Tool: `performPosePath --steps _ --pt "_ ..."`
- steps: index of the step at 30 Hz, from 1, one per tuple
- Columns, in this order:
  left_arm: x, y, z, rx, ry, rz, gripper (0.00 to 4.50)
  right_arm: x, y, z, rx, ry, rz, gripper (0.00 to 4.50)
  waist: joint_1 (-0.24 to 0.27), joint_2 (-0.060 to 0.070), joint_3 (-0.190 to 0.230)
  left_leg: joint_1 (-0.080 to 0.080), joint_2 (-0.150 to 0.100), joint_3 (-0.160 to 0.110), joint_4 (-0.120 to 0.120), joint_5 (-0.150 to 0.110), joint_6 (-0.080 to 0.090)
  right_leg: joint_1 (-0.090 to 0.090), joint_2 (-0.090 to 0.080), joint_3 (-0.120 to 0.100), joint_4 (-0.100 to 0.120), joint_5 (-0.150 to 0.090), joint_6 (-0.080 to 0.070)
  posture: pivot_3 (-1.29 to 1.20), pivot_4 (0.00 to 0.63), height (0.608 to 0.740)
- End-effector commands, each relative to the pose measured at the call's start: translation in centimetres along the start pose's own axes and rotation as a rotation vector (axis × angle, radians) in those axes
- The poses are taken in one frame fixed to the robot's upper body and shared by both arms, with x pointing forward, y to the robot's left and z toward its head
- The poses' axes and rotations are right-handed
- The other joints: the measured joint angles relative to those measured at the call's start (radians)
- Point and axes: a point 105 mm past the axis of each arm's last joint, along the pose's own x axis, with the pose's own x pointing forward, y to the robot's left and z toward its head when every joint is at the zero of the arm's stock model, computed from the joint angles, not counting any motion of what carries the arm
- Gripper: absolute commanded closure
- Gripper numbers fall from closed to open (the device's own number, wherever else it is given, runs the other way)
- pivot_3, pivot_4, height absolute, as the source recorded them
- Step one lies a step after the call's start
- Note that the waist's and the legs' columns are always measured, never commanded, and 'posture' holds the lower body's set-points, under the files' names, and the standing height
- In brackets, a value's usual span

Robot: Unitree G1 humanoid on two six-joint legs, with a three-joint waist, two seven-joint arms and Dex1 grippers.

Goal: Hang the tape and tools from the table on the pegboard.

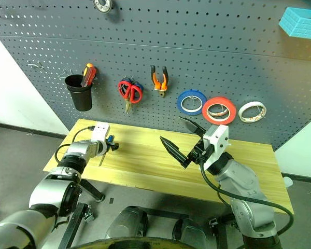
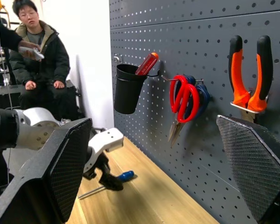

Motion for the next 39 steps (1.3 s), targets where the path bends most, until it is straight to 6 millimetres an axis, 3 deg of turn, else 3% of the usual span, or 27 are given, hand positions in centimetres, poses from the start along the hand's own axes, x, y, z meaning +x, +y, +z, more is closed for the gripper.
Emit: performPosePath --steps 1,6,17,26,34,37,39 --pt "-0.5 1.6 1.7 0.01 -0.047 0.05 0.02 -0.1 0.4 1.4 -0.033 -0.037 0.016 0.0 0.001 0.0 0.0 0.0 0.0 0.0 0.0 0.0 0.0 0.0 0.0 0.0 0.0 0.0 0.0 0.26 0.056 0.718" --pt "-0.2 2.0 1.2 -0.013 -0.045 0.073 0.02 -0.2 0.5 1.4 -0.026 -0.027 0.018 0.0 0.003 -0.001 0.001 0.0 0.0 0.0 0.0 0.0 0.0 0.0 -0.001 0.0 0.0 0.0 0.0 0.25 0.068 0.718" --pt "-0.7 2.7 3.1 -0.005 -0.092 0.093 0.02 -1.5 1.3 1.6 0.001 0.019 0.021 0.0 -0.002 -0.007 0.019 -0.004 0.0 0.0 -0.001 0.0 0.0 -0.004 -0.001 0.0 -0.001 -0.002 -0.003 0.23 0.123 0.718" --pt "-0.4 3.1 1.5 -0.003 -0.053 0.101 0.02 -2.3 2.2 1.6 0.037 0.064 0.016 0.0 -0.049 -0.012 0.057 -0.008 0.001 -0.001 0.0 0.0 0.0 -0.007 -0.002 0.0 -0.001 -0.001 -0.002 0.2 0.162 0.718" --pt "-0.3 2.8 1.3 -0.001 -0.047 0.096 0.02 -2.9 2.3 2.1 0.048 0.082 0.014 0.0 -0.083 -0.011 0.079 -0.008 0.0 -0.001 -0.001 0.0 0.0 -0.007 -0.004 0.001 -0.001 -0.001 -0.002 0.19 0.184 0.718" --pt "-0.2 2.8 0.9 -0.01 -0.04 0.095 0.63 -2.8 2.4 2.6 0.057 0.054 0.012 0.0 -0.095 -0.011 0.081 -0.008 0.001 -0.001 -0.001 0.0 0.0 -0.007 -0.004 0.001 -0.001 -0.001 -0.002 0.19 0.184 0.718" --pt "-0.1 2.7 0.6 -0.01 -0.031 0.092 1.28 -2.6 2.4 3.0 0.06 0.036 0.014 0.0 -0.105 -0.01 0.081 -0.008 0.001 -0.001 -0.001 0.0 0.0 -0.007 -0.004 0.001 -0.001 -0.001 -0.002 0.19 0.184 0.718"
